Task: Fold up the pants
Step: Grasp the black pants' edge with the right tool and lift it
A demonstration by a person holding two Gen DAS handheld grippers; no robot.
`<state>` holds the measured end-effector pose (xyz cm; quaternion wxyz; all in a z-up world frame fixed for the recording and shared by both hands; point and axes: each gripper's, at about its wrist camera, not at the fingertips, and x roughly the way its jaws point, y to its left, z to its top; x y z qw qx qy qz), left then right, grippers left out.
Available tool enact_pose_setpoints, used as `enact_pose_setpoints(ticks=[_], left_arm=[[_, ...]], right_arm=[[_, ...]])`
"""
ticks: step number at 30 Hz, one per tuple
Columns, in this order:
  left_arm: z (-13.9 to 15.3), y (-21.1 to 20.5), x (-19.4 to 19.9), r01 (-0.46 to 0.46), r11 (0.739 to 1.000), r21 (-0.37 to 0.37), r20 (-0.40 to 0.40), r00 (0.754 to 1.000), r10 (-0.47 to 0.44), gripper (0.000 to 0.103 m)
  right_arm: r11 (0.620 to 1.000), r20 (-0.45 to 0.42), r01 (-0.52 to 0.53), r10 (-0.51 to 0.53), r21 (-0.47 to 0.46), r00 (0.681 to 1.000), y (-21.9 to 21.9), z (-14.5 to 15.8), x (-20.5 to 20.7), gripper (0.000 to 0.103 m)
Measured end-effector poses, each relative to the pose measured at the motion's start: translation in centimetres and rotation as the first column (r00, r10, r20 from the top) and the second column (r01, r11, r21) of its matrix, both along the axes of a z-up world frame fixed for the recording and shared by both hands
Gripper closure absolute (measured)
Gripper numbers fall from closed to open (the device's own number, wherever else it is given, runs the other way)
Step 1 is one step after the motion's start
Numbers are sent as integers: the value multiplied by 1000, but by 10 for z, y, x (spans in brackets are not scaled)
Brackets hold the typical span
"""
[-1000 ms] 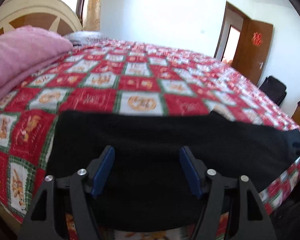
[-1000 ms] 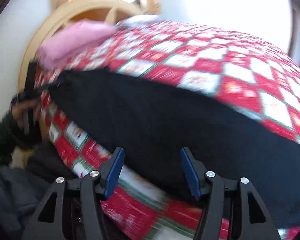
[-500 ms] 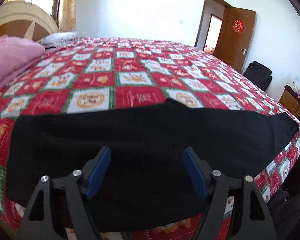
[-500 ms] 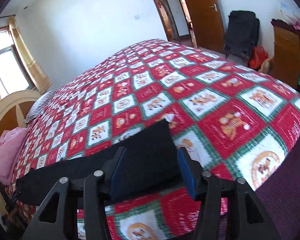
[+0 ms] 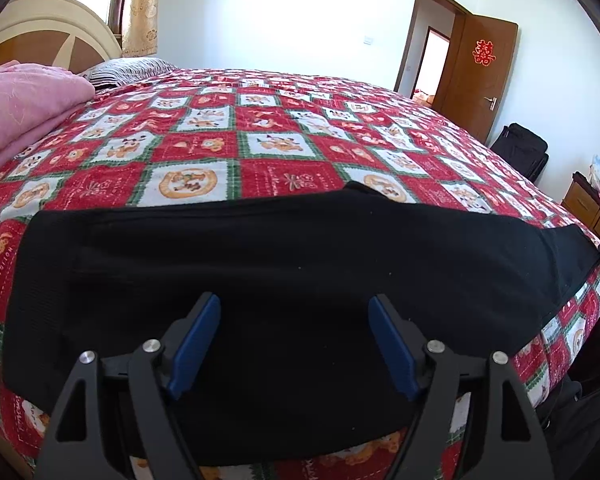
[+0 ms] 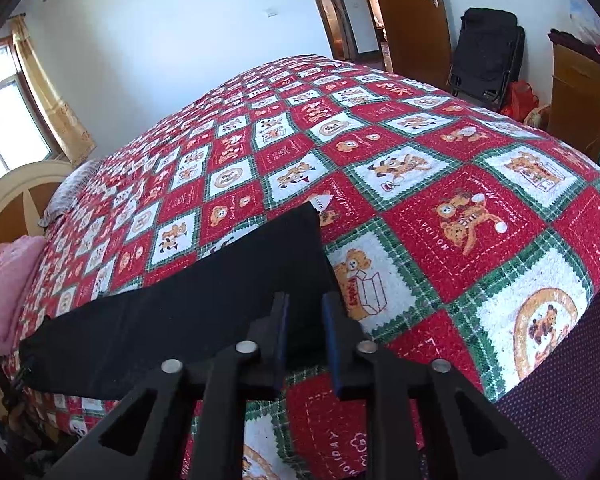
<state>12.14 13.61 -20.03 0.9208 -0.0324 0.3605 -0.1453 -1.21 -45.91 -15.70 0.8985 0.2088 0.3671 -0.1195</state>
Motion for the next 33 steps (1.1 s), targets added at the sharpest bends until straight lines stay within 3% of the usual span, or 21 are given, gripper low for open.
enact_pose_setpoints(ticks=[9, 13, 15, 16, 17, 18, 20, 22, 27, 29, 33], left_arm=[[-1, 1, 0, 3, 1000, 1, 0, 1000, -3, 24], [-1, 1, 0, 2, 1000, -3, -1, 1000, -2, 23], [-1, 0, 0, 3, 1000, -3, 0, 1000, -3, 22], [-1, 0, 0, 4, 1000, -2, 1, 1000, -4, 21], [-1, 0, 0, 4, 1000, 0, 2, 1000, -4, 21], [-1, -1, 0, 4, 1000, 2, 3, 1000, -4, 21], [-1, -1, 0, 5, 1000, -3, 2, 1000, -5, 19], [0, -1, 0, 4, 1000, -4, -1, 1000, -4, 19], [0, -1, 1, 5, 1000, -9, -2, 1000, -5, 18], [0, -1, 1, 8, 1000, -10, -3, 1000, -8, 18], [-1, 0, 1, 12, 1000, -12, -2, 1000, -12, 18]], right_arm=[[996, 24, 5, -3, -92, 1000, 7, 31, -14, 103], [998, -22, -15, 14, -65, 1000, -4, 20, -13, 103], [999, -3, -7, 7, -35, 1000, -7, 18, -13, 101], [1000, 12, -10, 10, -10, 1000, -8, 17, -12, 97], [1000, 14, -13, 13, -7, 1000, -7, 17, -11, 76], [1000, 13, -13, 14, -18, 1000, -6, 17, -10, 49], [1000, 27, -13, 13, -22, 1000, -3, 15, -10, 41], [1000, 20, -18, 18, -20, 1000, -2, 11, -7, 43], [999, -20, -40, 39, -32, 999, 3, -3, 3, 82], [998, -23, -39, 38, -49, 999, 6, -3, 2, 91], [996, 2, -53, 53, -78, 999, 12, 14, -7, 92]])
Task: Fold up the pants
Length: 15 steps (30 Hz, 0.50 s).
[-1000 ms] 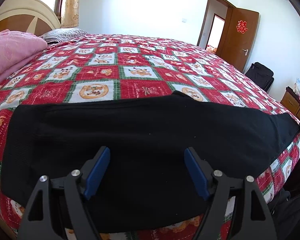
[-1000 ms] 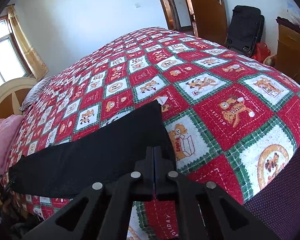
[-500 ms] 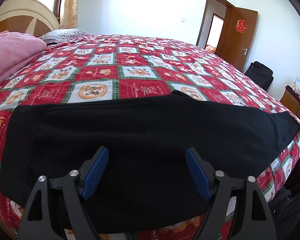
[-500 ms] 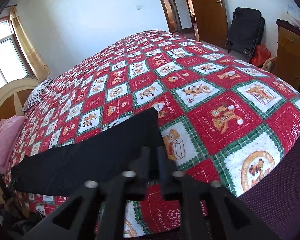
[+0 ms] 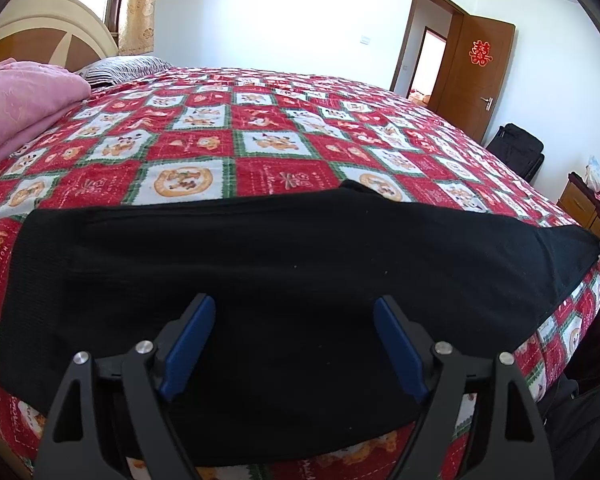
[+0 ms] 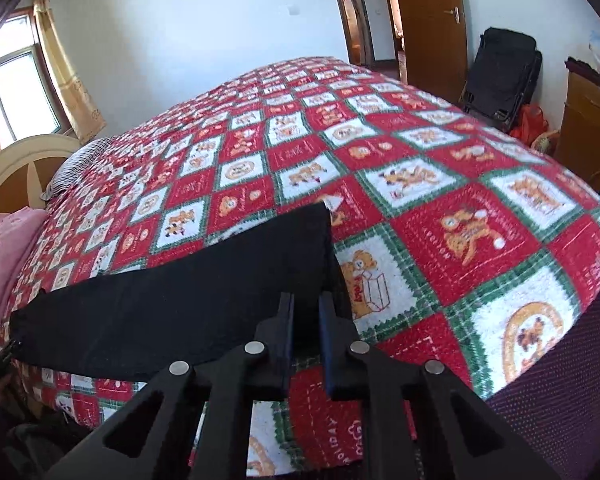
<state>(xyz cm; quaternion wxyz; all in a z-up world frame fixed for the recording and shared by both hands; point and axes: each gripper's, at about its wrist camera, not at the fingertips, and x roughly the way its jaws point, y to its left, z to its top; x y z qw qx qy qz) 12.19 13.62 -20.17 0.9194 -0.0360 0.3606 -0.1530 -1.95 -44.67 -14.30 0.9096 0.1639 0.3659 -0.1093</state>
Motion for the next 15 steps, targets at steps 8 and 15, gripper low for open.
enact_pose_setpoints(ticks=[8, 15], left_arm=[[1, 0, 0, 8, 1000, 5, 0, 1000, -8, 18], [26, -9, -6, 4, 1000, -22, 51, 999, -3, 18]], right_arm=[[1000, -77, 11, -11, -3, 997, -6, -19, 5, 92], [994, -5, 59, -59, 94, 998, -24, 0, -13, 52]])
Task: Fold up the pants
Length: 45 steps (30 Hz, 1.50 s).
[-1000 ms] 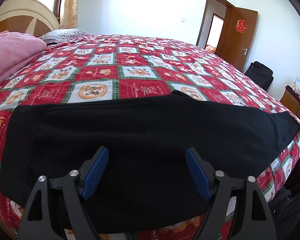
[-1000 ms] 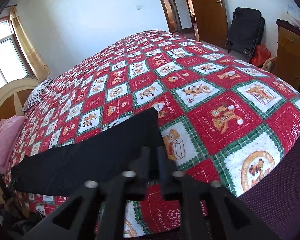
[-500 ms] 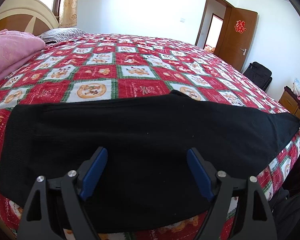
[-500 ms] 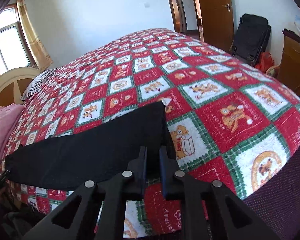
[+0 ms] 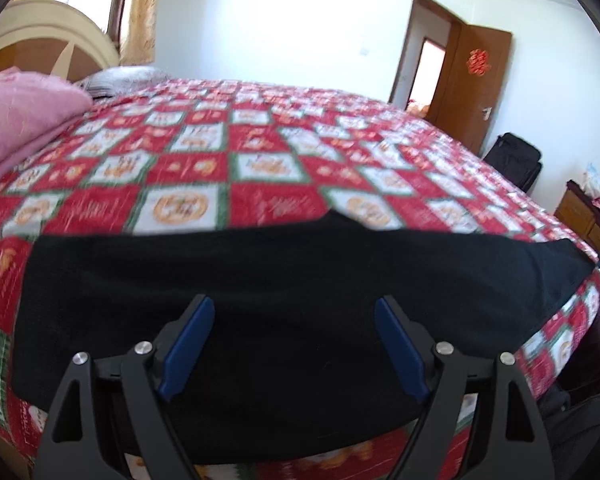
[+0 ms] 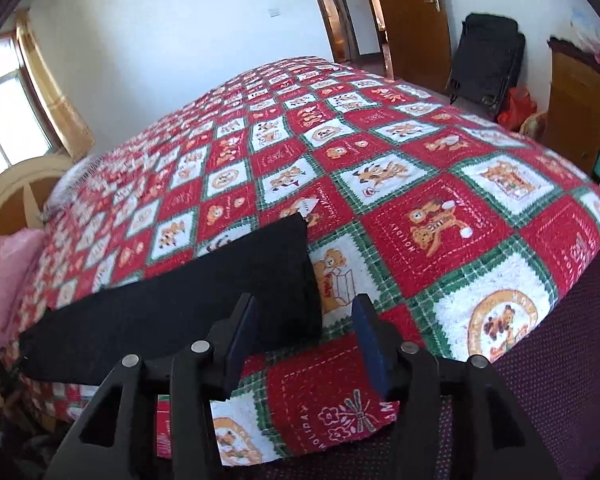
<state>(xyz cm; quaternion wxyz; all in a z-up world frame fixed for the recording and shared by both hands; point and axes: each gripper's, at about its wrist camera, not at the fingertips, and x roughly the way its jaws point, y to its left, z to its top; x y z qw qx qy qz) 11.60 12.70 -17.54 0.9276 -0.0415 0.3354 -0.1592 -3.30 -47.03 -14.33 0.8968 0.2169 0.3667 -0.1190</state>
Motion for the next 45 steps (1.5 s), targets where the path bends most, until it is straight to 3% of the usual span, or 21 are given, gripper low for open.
enact_pose_setpoints(ticks=[3, 5, 7, 12, 16, 18, 19, 21, 25, 35, 45], left_arm=[[8, -20, -4, 64, 998, -7, 23, 998, -64, 15], [6, -35, -5, 105, 994, 6, 28, 994, -105, 9], [0, -47, -2, 130, 991, 15, 13, 991, -131, 9], [-25, -60, 5, 129, 992, 16, -57, 990, -127, 9], [-27, -64, -2, 139, 988, 65, -29, 990, -137, 7], [-26, -61, -3, 134, 990, 45, -32, 991, -133, 7], [-25, -60, -2, 132, 991, 36, -35, 991, -131, 7], [-25, -60, -1, 130, 991, 37, -40, 991, -129, 7], [-24, -70, 2, 106, 988, 109, -70, 993, -99, 7], [-20, -75, 12, 60, 988, 139, -151, 988, -39, 6], [-17, -74, 13, 72, 988, 136, -173, 984, -47, 6]], right_arm=[[997, -1, -4, 4, 71, 1000, -2, -8, 3, 52], [997, -30, -8, 11, 81, 999, 1, -16, 9, 52], [998, -38, -11, 13, 66, 999, 5, -18, 11, 52], [994, -27, -11, 14, 112, 1000, 3, -21, 10, 52], [997, -19, -36, 37, 68, 999, 13, -28, 19, 54], [997, -10, -30, 31, 64, 999, 11, -29, 19, 76], [996, -1, -23, 23, 81, 1000, 8, -30, 17, 81], [990, 31, -25, 21, 140, 999, 2, -31, 14, 84], [991, 55, -17, 9, 136, 998, 4, -29, 13, 89], [999, 96, -9, 4, 52, 995, 25, -8, 20, 90], [970, 159, -160, 190, -182, 969, 112, 41, 40, 90]])
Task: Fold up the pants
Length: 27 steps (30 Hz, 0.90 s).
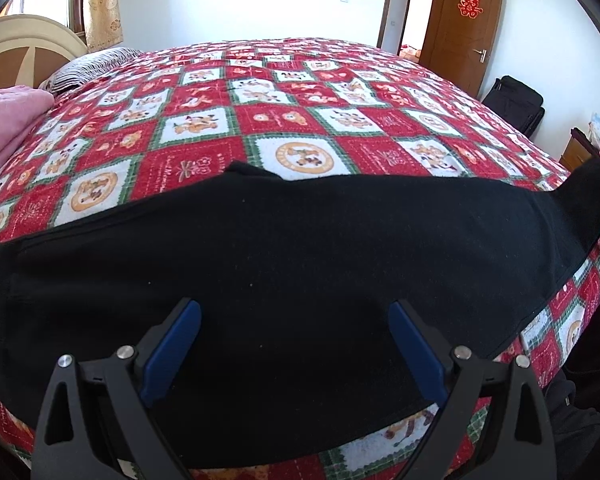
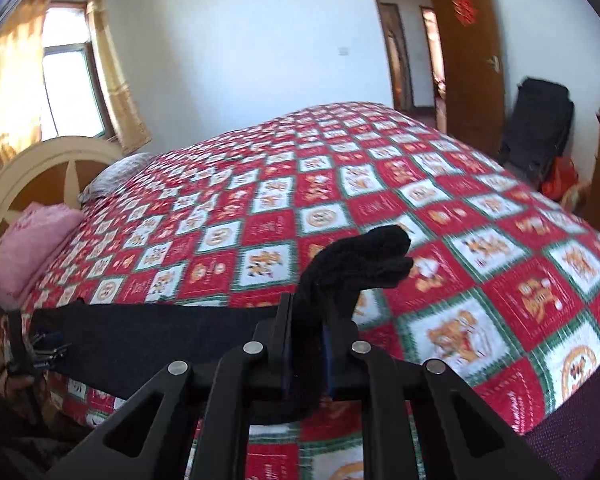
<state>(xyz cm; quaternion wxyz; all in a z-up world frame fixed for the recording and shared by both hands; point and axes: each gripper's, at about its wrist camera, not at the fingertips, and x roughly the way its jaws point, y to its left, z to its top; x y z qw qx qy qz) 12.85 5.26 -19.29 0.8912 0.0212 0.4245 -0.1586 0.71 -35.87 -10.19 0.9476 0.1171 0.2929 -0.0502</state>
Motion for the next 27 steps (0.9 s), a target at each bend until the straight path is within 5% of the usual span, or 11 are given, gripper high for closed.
enact_pose_setpoints(ticks=[9, 16, 22, 25, 27], left_arm=[[14, -10, -7, 36, 999, -22, 9, 999, -35, 6], [26, -21, -13, 70, 996, -48, 26, 997, -69, 6], [35, -36, -13, 106, 990, -88, 36, 994, -103, 6], [33, -55, -6, 154, 974, -164, 10, 988, -155, 6], [30, -69, -3, 188, 957, -222, -11, 981, -195, 6]], right_arm=[[973, -42, -221, 219, -59, 975, 98, -19, 41, 91], [902, -107, -418, 407, -112, 907, 191, -53, 65, 91], [851, -166, -511, 490, -120, 856, 231, -80, 74, 91], [817, -246, -564, 526, -118, 814, 239, -95, 76, 87], [798, -253, -596, 562, -83, 788, 234, -92, 72, 74]])
